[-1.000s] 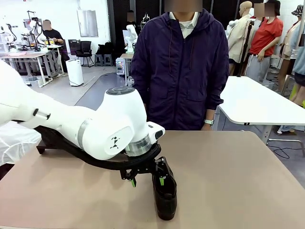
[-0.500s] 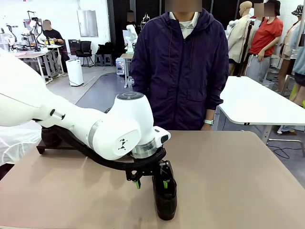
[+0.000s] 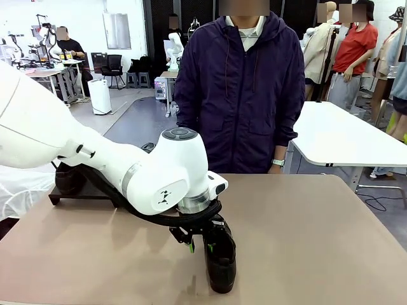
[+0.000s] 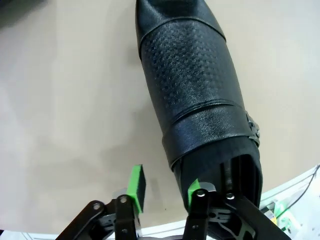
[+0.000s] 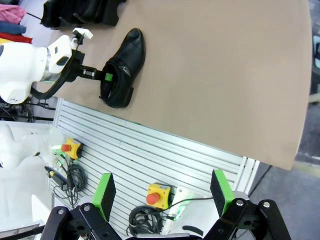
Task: Organize the shoes by placing them on the stand.
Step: Place the Shoe from the middle of the table onto the Shoes Stand.
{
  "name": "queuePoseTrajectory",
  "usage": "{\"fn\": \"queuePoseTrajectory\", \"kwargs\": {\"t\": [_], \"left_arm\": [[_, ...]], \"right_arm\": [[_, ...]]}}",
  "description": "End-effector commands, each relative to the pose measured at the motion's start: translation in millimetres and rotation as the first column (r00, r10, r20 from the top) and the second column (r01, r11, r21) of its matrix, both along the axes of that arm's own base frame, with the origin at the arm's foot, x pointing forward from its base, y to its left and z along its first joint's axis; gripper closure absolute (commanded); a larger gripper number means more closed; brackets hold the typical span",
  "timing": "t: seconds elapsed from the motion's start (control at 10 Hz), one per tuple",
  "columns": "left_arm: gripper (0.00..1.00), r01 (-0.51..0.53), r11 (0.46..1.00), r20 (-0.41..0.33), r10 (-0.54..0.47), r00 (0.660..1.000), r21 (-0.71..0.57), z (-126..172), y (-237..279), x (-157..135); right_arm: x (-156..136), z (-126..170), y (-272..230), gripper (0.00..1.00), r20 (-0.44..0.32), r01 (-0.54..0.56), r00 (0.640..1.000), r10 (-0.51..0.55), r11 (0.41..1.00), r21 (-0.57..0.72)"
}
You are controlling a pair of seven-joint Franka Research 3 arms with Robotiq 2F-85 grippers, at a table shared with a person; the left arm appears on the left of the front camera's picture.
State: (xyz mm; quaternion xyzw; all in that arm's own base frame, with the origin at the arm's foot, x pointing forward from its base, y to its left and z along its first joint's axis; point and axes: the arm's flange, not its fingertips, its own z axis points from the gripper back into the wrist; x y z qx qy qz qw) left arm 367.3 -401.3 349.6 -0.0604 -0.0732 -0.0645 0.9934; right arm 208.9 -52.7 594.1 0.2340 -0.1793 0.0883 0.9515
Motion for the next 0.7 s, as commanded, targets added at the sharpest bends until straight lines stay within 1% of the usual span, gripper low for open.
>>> {"fn": "queuePoseTrajectory", "kwargs": {"t": [0.0, 0.3, 0.5, 0.6], "left_arm": [[1.0, -0.027, 1.0, 0.033, 0.027, 0.999, 0.009, -7.8, -13.3, 6.2], [1.0, -0.016, 1.0, 0.023, 0.016, 1.0, 0.017, -13.2, -20.2, 10.1], [1.0, -0.013, 1.0, 0.023, 0.012, 1.0, 0.016, -10.5, -17.8, 9.8], [1.0, 0.0, 1.0, 0.033, 0.0, 0.999, 0.015, -3.3, -15.5, 9.1]], "right_arm": [[1.1, 4.4, 1.7, 0.0, -0.002, -0.001, 1.0, 0.001, 1.0, 0.017], [1.1, 4.4, 1.7, 0.0, -0.002, -0.001, 1.0, 0.001, 1.0, 0.017], [1.1, 4.4, 1.7, 0.0, -0.002, -0.001, 1.0, 0.001, 1.0, 0.017], [1.1, 4.4, 1.7, 0.0, -0.002, -0.001, 1.0, 0.001, 1.0, 0.017]]}}
